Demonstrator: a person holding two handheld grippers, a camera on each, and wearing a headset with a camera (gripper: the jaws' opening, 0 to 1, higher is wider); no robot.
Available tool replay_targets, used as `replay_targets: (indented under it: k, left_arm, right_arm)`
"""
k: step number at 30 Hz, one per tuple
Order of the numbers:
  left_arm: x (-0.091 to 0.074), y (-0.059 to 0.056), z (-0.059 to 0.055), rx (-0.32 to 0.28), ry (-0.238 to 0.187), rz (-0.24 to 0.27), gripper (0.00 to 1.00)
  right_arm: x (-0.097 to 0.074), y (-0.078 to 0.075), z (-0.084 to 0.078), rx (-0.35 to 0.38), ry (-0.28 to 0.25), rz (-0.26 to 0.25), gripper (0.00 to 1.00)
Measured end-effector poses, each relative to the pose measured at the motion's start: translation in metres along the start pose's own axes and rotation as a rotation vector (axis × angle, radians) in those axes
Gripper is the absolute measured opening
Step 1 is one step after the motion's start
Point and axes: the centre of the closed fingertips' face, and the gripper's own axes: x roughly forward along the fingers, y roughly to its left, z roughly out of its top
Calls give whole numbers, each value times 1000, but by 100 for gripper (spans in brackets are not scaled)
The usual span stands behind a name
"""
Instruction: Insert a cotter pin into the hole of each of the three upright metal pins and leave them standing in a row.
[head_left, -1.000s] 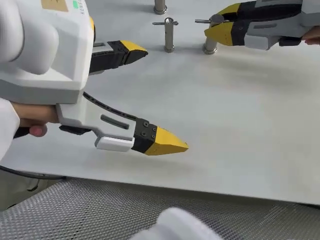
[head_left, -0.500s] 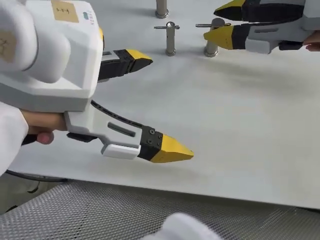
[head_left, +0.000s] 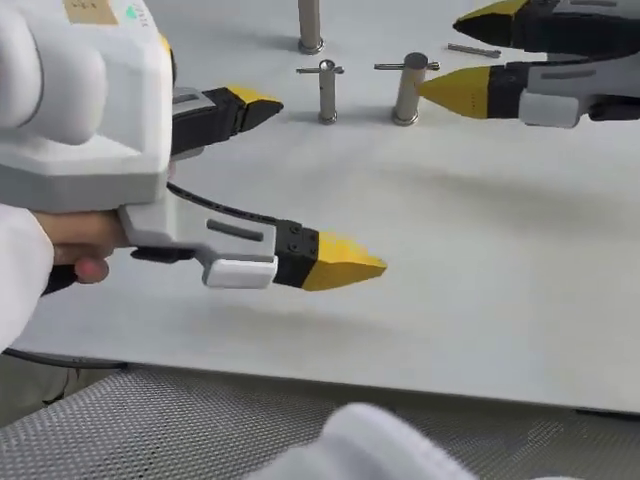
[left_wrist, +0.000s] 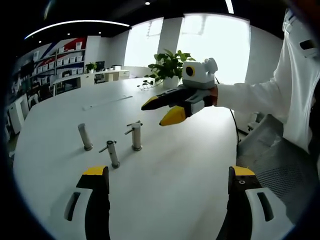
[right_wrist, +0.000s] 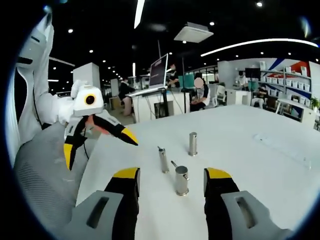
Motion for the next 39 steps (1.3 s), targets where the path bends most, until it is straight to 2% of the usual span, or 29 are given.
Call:
replay_targets:
  k: [3, 4, 8, 10, 14, 18, 21, 23, 33, 38, 39]
  left_arm:
    - [-4, 2, 4, -22, -29, 19, 99]
    - [-5, 2, 5, -27, -36, 22, 99]
    - [-11, 0, 9, -38, -58, 36, 99]
    - [-13, -1, 8, -36, -58, 36, 99]
    - [-17, -2, 8, -38, -62, 39, 99]
    - [-21, 1, -1, -17, -28, 52, 99]
    - [-26, 5, -6, -32, -25, 55, 99]
    - [-28, 5, -5, -49, -34, 61, 99]
    - [-39, 14, 3, -63, -63, 107, 99]
    - [-42, 19, 7, -60, -75, 120, 99]
    - [-43, 24, 8, -54, -77, 129, 99]
  right_arm:
    - [-13, 1, -7, 104, 17, -21, 57]
    - [-16, 3, -6, 110, 8, -20, 61]
    - [-33, 4, -7, 123, -2, -67, 71]
    - [-40, 8, -8, 136, -4, -78, 76]
    - [-51, 18, -10, 186, -9, -93, 80]
    - [-63, 24, -13, 211, -12, -127, 86]
    - [-75, 23, -18, 235, -6, -160, 94]
    - [-80, 24, -22, 236, 6, -181, 98]
    - [-92, 31, -24, 262, 1, -224, 98]
    - [-93, 38, -22, 254, 3, -216, 98]
    - [-93, 40, -22, 241, 12, -213, 98]
